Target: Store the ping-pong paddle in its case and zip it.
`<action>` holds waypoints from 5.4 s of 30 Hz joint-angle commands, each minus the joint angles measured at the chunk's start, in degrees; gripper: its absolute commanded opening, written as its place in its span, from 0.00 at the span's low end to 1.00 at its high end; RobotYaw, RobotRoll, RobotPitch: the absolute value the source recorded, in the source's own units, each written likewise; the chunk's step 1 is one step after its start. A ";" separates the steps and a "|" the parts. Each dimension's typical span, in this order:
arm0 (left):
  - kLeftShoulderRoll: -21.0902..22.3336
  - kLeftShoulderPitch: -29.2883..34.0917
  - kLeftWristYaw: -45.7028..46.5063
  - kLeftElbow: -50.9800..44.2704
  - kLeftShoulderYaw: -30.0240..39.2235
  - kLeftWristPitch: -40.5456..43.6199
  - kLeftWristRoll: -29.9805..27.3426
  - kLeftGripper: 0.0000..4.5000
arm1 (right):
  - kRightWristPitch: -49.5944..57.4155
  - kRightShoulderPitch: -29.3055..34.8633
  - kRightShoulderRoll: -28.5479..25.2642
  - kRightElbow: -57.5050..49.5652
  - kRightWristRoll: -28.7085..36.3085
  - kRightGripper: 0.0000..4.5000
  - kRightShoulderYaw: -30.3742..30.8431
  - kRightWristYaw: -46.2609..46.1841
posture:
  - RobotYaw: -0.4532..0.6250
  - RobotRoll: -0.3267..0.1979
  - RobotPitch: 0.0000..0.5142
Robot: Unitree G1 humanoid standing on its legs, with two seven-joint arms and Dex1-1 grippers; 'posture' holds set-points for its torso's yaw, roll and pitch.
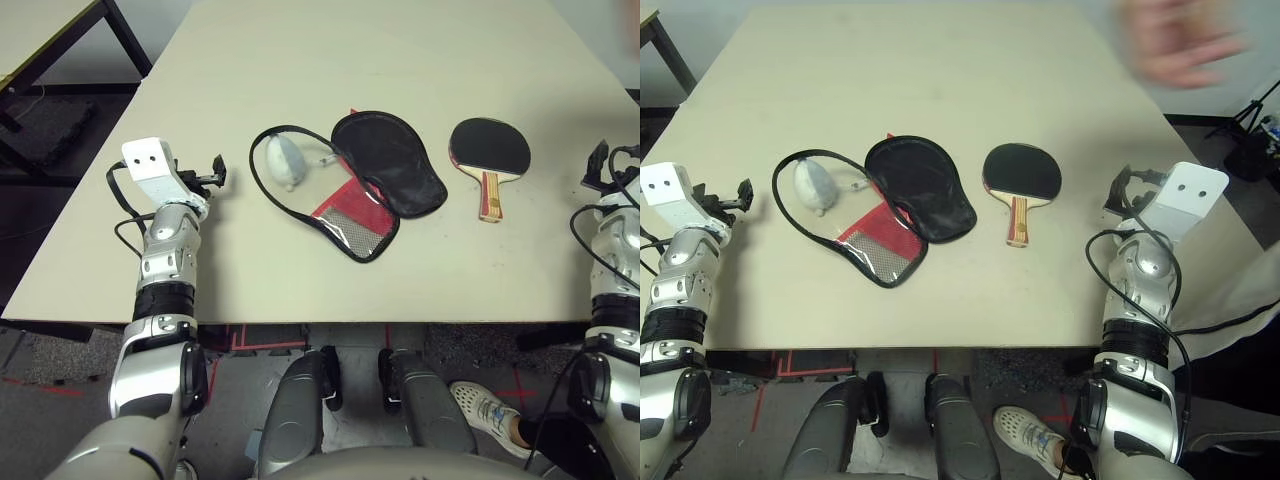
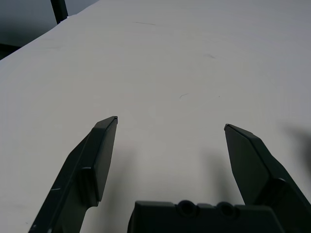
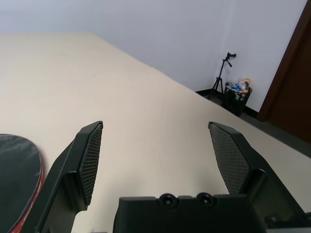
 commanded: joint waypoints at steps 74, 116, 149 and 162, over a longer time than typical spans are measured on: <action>-9.85 -22.92 -33.69 -3.34 -19.42 13.95 2.88 1.00 | 65.77 -15.21 6.88 -18.05 -1.39 0.25 19.23 6.68 | 0.31 0.62 0.35; 5.68 -18.90 -25.18 -5.42 -9.58 16.97 1.09 1.00 | 66.43 -22.62 16.17 -11.13 -4.22 0.25 31.86 17.42 | 0.39 0.62 0.35; 11.21 -15.12 -26.62 -1.83 -8.40 14.78 1.52 1.00 | 65.41 -18.86 15.01 -21.45 0.15 0.87 26.91 20.16 | 0.38 0.62 0.36; 20.55 7.91 -41.39 -25.73 -12.64 31.09 -3.89 1.00 | 63.68 -17.68 0.45 -25.69 2.13 1.00 21.56 26.60 | 0.39 0.62 0.37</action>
